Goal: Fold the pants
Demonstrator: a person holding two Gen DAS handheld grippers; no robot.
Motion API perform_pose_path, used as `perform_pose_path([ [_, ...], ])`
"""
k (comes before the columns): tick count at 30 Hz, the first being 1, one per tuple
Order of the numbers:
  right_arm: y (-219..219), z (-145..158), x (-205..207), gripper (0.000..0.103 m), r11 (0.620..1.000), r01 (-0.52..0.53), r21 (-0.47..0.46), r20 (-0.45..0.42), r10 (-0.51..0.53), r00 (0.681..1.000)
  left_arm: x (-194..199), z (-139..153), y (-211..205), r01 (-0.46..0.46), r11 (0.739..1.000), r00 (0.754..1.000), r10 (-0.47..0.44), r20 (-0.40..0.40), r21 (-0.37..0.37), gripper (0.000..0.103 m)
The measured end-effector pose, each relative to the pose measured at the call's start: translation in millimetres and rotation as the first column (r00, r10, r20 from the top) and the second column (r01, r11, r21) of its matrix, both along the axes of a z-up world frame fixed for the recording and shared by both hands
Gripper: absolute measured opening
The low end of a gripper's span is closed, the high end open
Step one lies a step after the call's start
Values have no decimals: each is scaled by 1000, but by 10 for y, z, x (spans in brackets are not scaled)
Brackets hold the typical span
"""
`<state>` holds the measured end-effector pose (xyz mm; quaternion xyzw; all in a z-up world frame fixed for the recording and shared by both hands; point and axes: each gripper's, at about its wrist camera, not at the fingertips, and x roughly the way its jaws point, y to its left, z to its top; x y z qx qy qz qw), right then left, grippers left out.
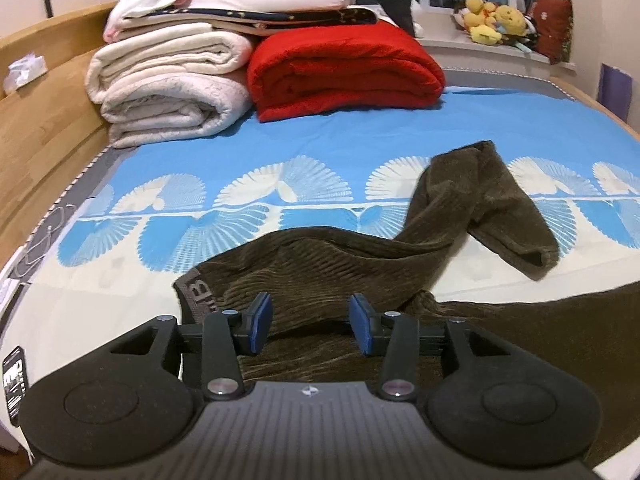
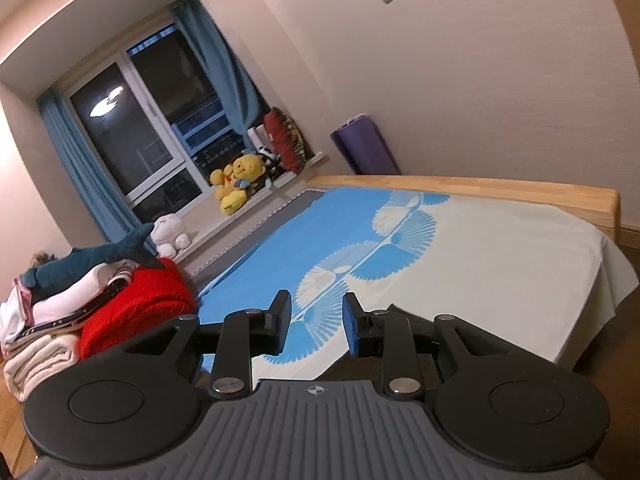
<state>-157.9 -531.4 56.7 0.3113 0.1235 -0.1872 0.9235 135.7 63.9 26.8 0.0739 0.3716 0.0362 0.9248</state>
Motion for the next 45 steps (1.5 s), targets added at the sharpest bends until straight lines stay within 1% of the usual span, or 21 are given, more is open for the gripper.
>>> perform_pose_path([
  [4, 69, -6, 193, 33, 999, -34, 7, -18, 34, 999, 8, -25, 9, 13, 1000, 1000, -13, -21, -19, 48],
  [8, 231, -25, 520, 33, 996, -87, -28, -87, 84, 993, 27, -31, 78, 17, 999, 999, -19, -46, -47, 48],
  [11, 394, -66, 829, 33, 987, -145, -65, -145, 135, 980, 68, -47, 172, 1, 999, 998, -3, -61, -36, 32],
  [14, 506, -151, 1109, 31, 979, -194, -55, -158, 184, 970, 145, -72, 339, -56, 996, 994, 49, -94, -73, 13],
  [15, 541, -187, 1207, 28, 976, -209, -54, -166, 197, 966, 168, -71, 405, -82, 992, 992, 72, -105, -94, 12],
  [17, 626, -264, 1426, 15, 969, -236, -68, -193, 219, 956, 189, -42, 495, -108, 984, 990, 94, -102, -141, 12],
  [22, 872, -462, 1996, 14, 942, -329, -69, -306, 294, 905, 360, -22, 551, -143, 968, 983, 115, -141, -208, 12],
  [25, 1043, -551, 2317, 15, 917, -397, -38, -357, 358, 863, 630, -11, 542, -193, 947, 969, 142, -202, -258, 12],
  [28, 1292, -592, 2628, 15, 882, -468, -49, -386, 416, 824, 954, 46, 495, -205, 926, 966, 139, -220, -318, 12],
  [30, 1476, -618, 2802, 15, 850, -520, -85, -408, 446, 797, 1138, 22, 471, -194, 908, 970, 120, -212, -372, 13],
  [32, 1705, -666, 2993, 16, 805, -579, -129, -435, 479, 763, 1231, -104, 441, -178, 907, 974, 108, -198, -382, 14],
  [33, 1815, -705, 3079, 17, 779, -609, -149, -452, 494, 743, 1253, -243, 423, -176, 917, 971, 102, -218, -358, 14],
  [34, 1907, -738, 3156, 23, 756, -633, -164, -469, 505, 725, 1311, -374, 389, -207, 929, 950, 115, -290, -307, 14],
  [35, 2032, -806, 3248, 29, 723, -667, -181, -493, 520, 697, 1360, -488, 366, -240, 933, 927, 138, -349, -267, 14],
  [36, 2144, -864, 3335, 30, 690, -697, -193, -517, 533, 670, 1397, -544, 370, -254, 928, 920, 145, -364, -273, 14],
  [39, 2435, -1028, 3551, 36, 586, -771, -249, -571, 554, 606, 1534, -575, 358, -233, 921, 931, 119, -345, -312, 16],
  [40, 2527, -1082, 3619, 43, 552, -788, -272, -587, 553, 591, 1567, -581, 346, -220, 929, 935, 114, -336, -298, 18],
  [41, 2616, -1146, 3684, 48, 519, -802, -295, -604, 549, 577, 1603, -601, 324, -205, 936, 938, 105, -331, -285, 21],
  [43, 2776, -1300, 3821, 49, 453, -827, -332, -637, 539, 551, 1685, -653, 278, -166, 940, 938, 58, -341, -297, 35],
  [44, 2823, -1366, 3875, 49, 424, -839, -341, -653, 536, 536, 1726, -695, 252, -144, 938, 934, 24, -357, -314, 51],
  [45, 2902, -1455, 3937, 49, 381, -853, -357, -671, 531, 518, 1768, -757, 206, -114, 931, 927, -27, -374, -348, 56],
])
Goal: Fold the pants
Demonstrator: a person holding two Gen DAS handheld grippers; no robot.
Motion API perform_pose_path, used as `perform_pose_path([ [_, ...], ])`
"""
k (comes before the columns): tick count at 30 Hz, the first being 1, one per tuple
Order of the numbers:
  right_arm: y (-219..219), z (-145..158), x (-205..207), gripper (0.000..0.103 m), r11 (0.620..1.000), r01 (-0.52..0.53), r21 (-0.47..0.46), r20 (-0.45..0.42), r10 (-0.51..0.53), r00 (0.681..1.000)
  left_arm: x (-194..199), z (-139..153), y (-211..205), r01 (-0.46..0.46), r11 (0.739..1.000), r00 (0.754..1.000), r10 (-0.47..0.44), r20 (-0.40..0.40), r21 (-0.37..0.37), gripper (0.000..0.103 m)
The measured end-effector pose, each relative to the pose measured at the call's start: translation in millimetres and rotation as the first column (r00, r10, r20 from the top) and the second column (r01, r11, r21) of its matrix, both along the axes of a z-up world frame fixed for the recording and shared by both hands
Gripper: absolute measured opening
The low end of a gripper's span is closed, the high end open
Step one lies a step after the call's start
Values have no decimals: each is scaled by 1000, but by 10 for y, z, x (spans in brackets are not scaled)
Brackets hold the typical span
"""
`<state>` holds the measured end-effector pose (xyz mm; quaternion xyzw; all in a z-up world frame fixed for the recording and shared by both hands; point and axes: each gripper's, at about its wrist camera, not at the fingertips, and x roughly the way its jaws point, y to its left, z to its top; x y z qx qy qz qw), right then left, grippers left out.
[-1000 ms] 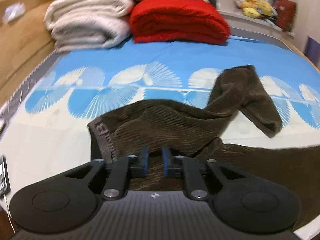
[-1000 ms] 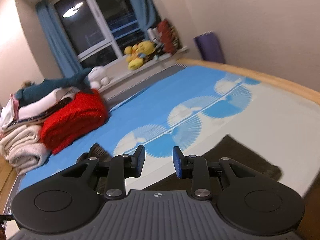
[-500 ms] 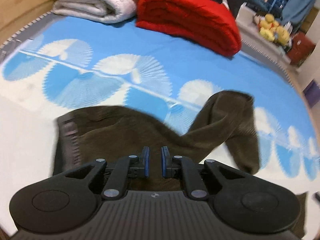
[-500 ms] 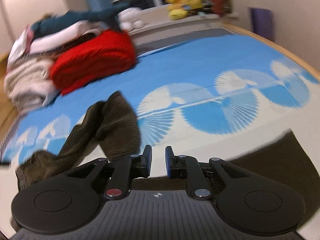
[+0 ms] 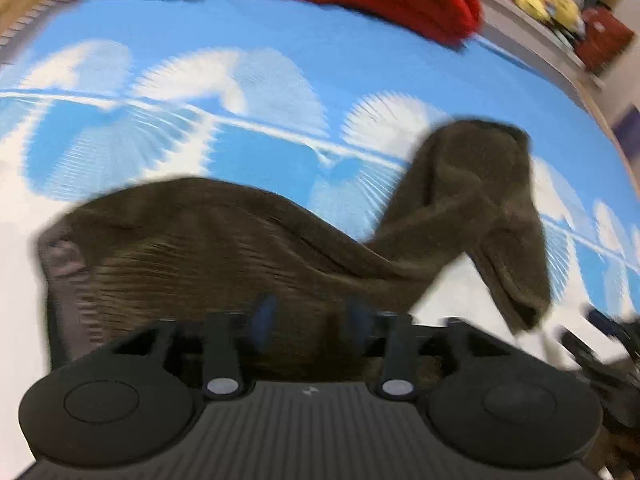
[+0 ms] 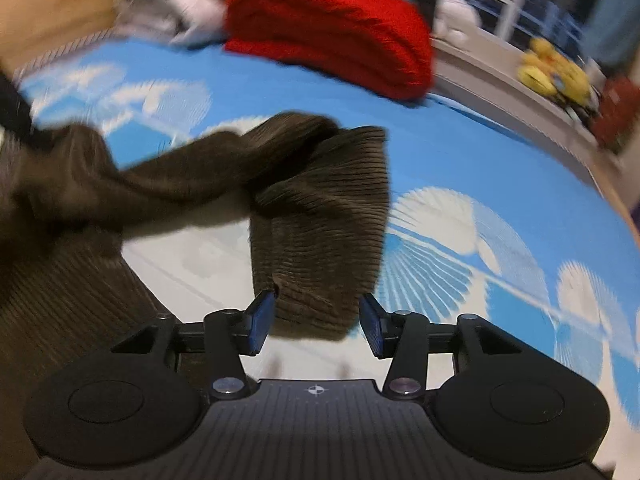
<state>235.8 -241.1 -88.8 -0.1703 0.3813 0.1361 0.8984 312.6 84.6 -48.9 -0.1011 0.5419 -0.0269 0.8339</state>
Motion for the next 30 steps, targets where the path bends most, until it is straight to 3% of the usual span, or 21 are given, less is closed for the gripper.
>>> perform_pose_path([
  [3, 197, -223, 101, 49, 990, -98, -101, 8, 100, 995, 88, -110, -182, 104, 994, 995, -104, 4, -34, 61],
  [5, 301, -380, 117, 49, 968, -179, -178, 0, 182, 983, 120, -159, -352, 164, 986, 986, -165, 34, 30, 70],
  [8, 426, -590, 107, 49, 916, -282, -285, -27, 286, 958, 169, -233, -595, 238, 965, 967, -246, 71, 108, 73],
  [12, 498, -732, 123, 47, 863, -341, -373, -34, 355, 934, 265, -393, -873, 307, 933, 940, -329, 93, 189, 79],
  [16, 395, -635, 254, 21, 904, -309, -296, -25, 316, 948, 312, -593, -1077, 371, 869, 909, -413, 66, 328, 79],
  [18, 296, -525, 288, 16, 926, -284, -249, 4, 294, 956, 334, -657, -1078, 384, 834, 896, -440, 58, 396, 56],
  [19, 233, -451, 318, 14, 941, -262, -213, 20, 272, 962, 367, -636, -1015, 371, 845, 902, -427, 68, 385, 51],
  [20, 122, -321, 362, 14, 965, -218, -146, 43, 226, 973, 413, -597, -932, 343, 870, 916, -393, 78, 355, 38],
  [21, -11, -176, 410, 13, 983, -169, -66, 67, 173, 983, 473, -537, -832, 292, 901, 937, -337, 92, 321, 30],
  [23, -399, 150, 522, 13, 989, -27, 148, 115, 9, 993, 555, -388, -635, 181, 942, 963, -227, 142, 283, 27],
  [25, -875, 405, 588, 12, 929, 128, 348, 138, -186, 973, 590, -282, -486, 104, 954, 970, -160, 185, 280, 26],
  [26, -1184, 520, 590, 10, 866, 220, 448, 141, -311, 940, 600, -245, -422, 81, 957, 971, -138, 193, 278, 25],
  [29, -1939, 614, 518, 6, 668, 432, 606, 85, -594, 800, 573, -222, -352, 130, 959, 967, -179, 182, 251, 24],
  [30, -2212, 588, 459, 6, 589, 501, 635, 50, -678, 733, 542, -221, -373, 167, 948, 957, -222, 186, 272, 25],
])
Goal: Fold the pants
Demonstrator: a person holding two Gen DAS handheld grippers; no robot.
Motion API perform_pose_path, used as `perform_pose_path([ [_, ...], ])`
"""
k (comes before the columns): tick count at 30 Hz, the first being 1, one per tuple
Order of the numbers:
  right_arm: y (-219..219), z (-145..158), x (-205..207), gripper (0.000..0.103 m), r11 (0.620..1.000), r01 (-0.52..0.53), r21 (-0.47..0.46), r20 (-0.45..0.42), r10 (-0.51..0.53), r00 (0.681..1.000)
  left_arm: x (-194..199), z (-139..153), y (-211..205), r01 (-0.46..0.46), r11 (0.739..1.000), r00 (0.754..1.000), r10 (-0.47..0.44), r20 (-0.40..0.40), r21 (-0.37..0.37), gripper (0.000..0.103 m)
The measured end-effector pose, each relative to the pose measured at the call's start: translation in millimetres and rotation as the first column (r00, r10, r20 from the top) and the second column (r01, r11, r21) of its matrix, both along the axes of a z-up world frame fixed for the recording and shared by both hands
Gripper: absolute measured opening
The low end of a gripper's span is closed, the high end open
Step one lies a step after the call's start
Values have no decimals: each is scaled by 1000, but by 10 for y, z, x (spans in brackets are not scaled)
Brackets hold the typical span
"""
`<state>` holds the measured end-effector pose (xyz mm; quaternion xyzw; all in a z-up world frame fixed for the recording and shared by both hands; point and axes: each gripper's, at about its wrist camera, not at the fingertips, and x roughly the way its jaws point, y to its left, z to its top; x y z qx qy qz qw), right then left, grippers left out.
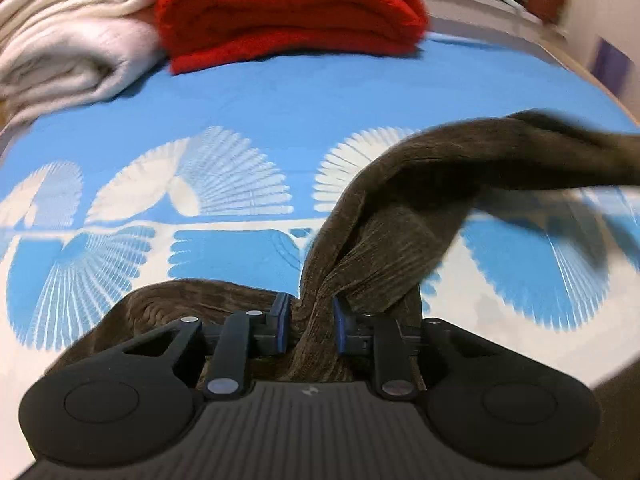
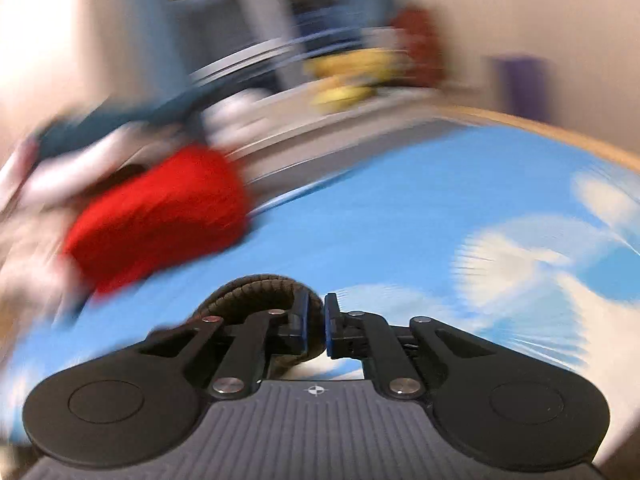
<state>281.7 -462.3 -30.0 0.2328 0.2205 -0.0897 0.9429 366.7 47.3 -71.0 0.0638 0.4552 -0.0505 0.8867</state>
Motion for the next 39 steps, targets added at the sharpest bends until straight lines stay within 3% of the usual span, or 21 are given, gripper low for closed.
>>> perform_pose_path([
  [3, -577, -139, -170, 2, 970, 238, 43, -52, -236, 970, -65, 8, -25, 55, 998, 998, -55, 19, 18, 25],
  [5, -871, -267, -276, 0, 941, 327, 90, -100, -318, 943, -102, 8, -22, 64, 998, 998, -64, 20, 26, 25],
  [8, -1139, -328, -446, 0, 901, 425, 84, -152, -410, 899, -99, 1, -64, 72, 996, 997, -74, 31, 45, 24],
  [11, -1227, -301, -484, 0, 918, 380, 114, -159, -361, 919, -46, -22, -91, 67, 996, 998, -67, 11, 57, 27],
  [13, -1203, -359, -409, 2, 961, 242, 134, -199, -213, 957, -44, -35, -106, 60, 996, 998, -59, -27, 71, 32],
  [14, -1139, -437, -330, 5, 972, 189, 143, -235, -152, 960, -20, -59, -107, 60, 995, 997, -55, -61, 84, 36],
  [15, -1088, -553, -265, 8, 978, 142, 155, -308, -89, 947, -3, -83, -107, 66, 993, 993, -56, -101, 98, 42],
  [17, -970, -791, -179, 26, 979, 114, 167, -450, -27, 893, -46, -57, -105, 101, 990, 991, -91, -103, 98, 50],
  [21, -796, -1035, -181, 42, 988, 139, 63, -631, -69, 773, -190, -47, -194, 230, 964, 972, -220, -87, 132, 73],
  [23, -810, -1136, -195, 46, 990, 139, 38, -676, -77, 733, -253, -99, -298, 271, 942, 962, -265, -59, 195, 74],
  [26, -806, -1215, -230, 49, 992, 125, 26, -669, -76, 739, -275, -187, -458, 279, 916, 957, -290, -6, 287, 74],
  [28, -752, -1178, -249, 46, 993, 100, 57, -647, -39, 761, -259, -228, -544, 262, 902, 955, -295, 44, 344, 74],
  [29, -765, -1181, -254, 31, 993, 91, 81, -638, -18, 770, -249, -247, -587, 252, 892, 952, -297, 68, 375, 74],
  [30, -740, -1176, -255, 26, 993, 84, 87, -633, -11, 774, -245, -260, -624, 252, 884, 948, -307, 83, 393, 74],
  [31, -705, -1133, -254, 12, 995, 77, 59, -634, -23, 773, -233, -278, -660, 256, 879, 943, -319, 95, 402, 74],
  [32, -688, -1114, -252, 5, 998, 63, 28, -627, -31, 778, -223, -297, -686, 260, 878, 940, -325, 103, 402, 70],
  [35, -762, -1054, -303, 3, 992, 96, 79, -585, -32, 810, -154, -354, -721, 257, 880, 944, -317, 93, 399, 26],
  [36, -807, -1007, -343, 3, 988, 113, 104, -560, -36, 828, -116, -339, -698, 247, 888, 950, -302, 86, 388, 21],
  [39, -999, -792, -451, 3, 962, 172, 213, -460, -57, 886, -34, -152, -559, 217, 940, 964, -248, 91, 264, 16],
])
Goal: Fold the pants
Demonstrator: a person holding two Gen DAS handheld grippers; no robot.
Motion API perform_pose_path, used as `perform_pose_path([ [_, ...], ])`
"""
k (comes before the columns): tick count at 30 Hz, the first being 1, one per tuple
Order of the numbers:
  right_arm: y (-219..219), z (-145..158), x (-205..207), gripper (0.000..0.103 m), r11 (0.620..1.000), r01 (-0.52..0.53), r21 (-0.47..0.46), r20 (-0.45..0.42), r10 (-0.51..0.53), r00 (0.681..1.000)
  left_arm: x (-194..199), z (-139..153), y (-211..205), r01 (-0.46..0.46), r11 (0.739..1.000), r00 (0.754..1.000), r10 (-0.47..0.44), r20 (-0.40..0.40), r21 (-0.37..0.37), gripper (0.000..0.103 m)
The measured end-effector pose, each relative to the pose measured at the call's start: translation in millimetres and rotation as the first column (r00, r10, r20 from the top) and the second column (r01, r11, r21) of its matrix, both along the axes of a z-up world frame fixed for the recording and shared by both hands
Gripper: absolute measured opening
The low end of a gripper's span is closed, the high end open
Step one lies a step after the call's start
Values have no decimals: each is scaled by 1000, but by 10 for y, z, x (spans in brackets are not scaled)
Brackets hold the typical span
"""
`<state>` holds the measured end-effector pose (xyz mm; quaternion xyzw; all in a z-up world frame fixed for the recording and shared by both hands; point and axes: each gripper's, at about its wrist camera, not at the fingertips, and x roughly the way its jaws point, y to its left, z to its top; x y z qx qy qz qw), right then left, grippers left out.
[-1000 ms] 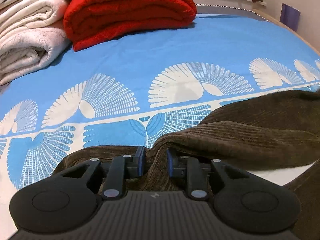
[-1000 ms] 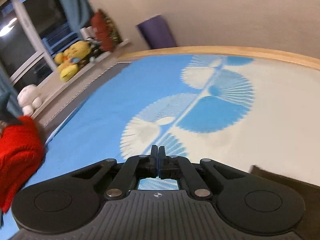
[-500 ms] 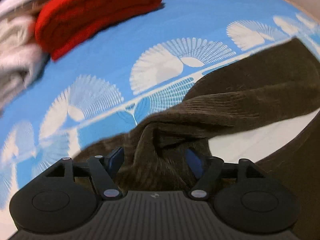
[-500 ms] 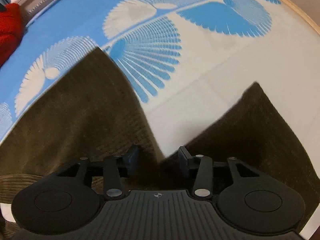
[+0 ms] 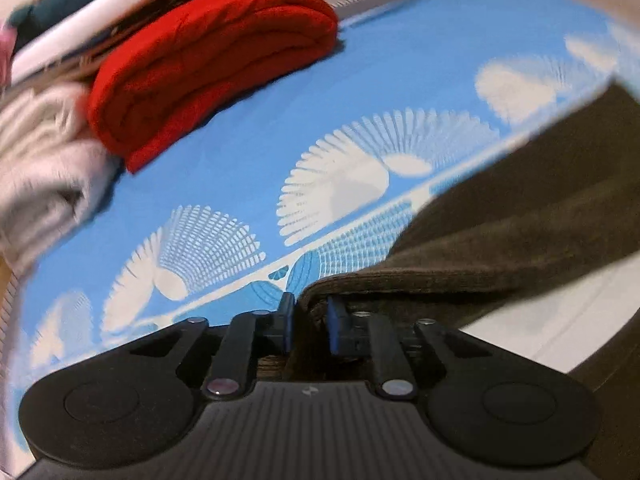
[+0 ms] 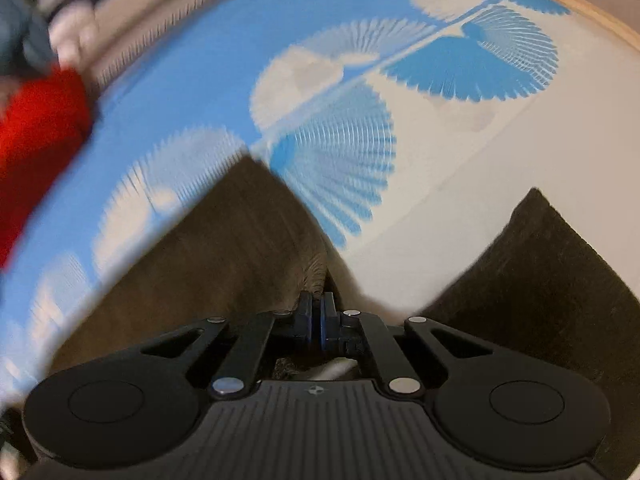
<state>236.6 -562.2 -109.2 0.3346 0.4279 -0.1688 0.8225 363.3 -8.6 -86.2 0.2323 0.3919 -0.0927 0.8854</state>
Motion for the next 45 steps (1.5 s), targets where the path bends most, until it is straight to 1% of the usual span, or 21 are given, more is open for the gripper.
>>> perform_pose_path([
  [2, -168, 252, -119, 3, 992, 80, 95, 118, -91, 989, -8, 190, 70, 10, 998, 1000, -11, -7, -70, 15],
  [4, -319, 575, -245, 2, 975, 132, 180, 236, -173, 956, -68, 424, 118, 61, 989, 998, -62, -3, -137, 11],
  [5, -378, 813, -324, 2, 967, 156, 201, 308, -213, 927, -111, 559, 144, 92, 981, 996, -91, 15, -169, 2],
  [9, -421, 1619, -560, 2, 955, 238, 175, 540, -296, 788, -210, 1020, 318, 163, 914, 986, -144, 79, -371, 2],
  [11, -371, 1821, -510, 2, 955, 276, 110, 607, -285, 742, -166, 950, 235, 152, 913, 988, -134, 74, -379, 2],
  [13, -306, 1807, -292, 3, 952, 307, 5, 633, -241, 735, -91, 774, 50, 123, 932, 992, -116, 42, -340, 2],
  [14, -281, 1698, -120, 3, 939, 338, -60, 611, -233, 757, -59, 692, -39, 107, 942, 994, -100, 37, -317, 3],
  [16, -306, 1384, 169, 3, 919, 382, -103, 547, -269, 793, 0, 512, -172, 66, 960, 997, -53, 53, -273, 5],
  [19, -318, 881, 432, 7, 887, 420, -192, 474, -291, 831, 66, 356, -195, -66, 989, 992, 79, 96, -133, 8],
  [20, -329, 755, 472, 7, 881, 419, -222, 428, -298, 853, 56, 405, -163, -78, 987, 989, 95, 117, -143, 8],
  [22, -399, 626, 461, 7, 897, 400, -189, 411, -297, 862, 48, 558, -71, -83, 972, 985, 114, 133, -219, 8],
  [24, -450, 602, 397, 13, 908, 377, -181, 406, -280, 870, 31, 653, -34, -43, 955, 993, 73, 93, -294, 15],
  [25, -468, 584, 398, 24, 913, 361, -189, 378, -271, 885, 19, 664, -44, -11, 946, 998, 30, 55, -323, 17],
  [26, -498, 538, 391, 33, 922, 336, -194, 324, -263, 909, 3, 653, -70, 26, 938, 1000, -23, 14, -346, 18],
  [28, -577, 348, 412, 34, 950, 261, -173, 173, -231, 957, -39, 568, -150, 96, 920, 988, -133, -73, -379, 18],
  [30, -660, 54, 390, 34, 976, 178, -122, -10, -180, 984, -93, 426, -270, 153, 905, 958, -235, -166, -397, 18],
  [34, -628, -351, 303, 35, 992, 66, -110, -217, -88, 972, -239, 130, -477, 235, 891, 888, -359, -287, -388, 23],
  [37, -566, -403, 326, 39, 985, -50, -166, -235, 10, 972, -319, -69, -565, 252, 899, 864, -376, -336, -359, 33],
  [40, -484, -469, 327, 42, 969, -126, -214, -260, 68, 963, -372, -288, -658, 263, 923, 856, -358, -373, -283, 43],
  [43, -413, -475, 358, 47, 950, -184, -251, -269, 115, 956, -377, -459, -695, 276, 937, 855, -341, -390, -215, 42],
  [45, -400, -458, 363, 37, 938, -210, -274, -265, 137, 955, -357, -513, -705, 276, 944, 865, -325, -382, -178, 21],
])
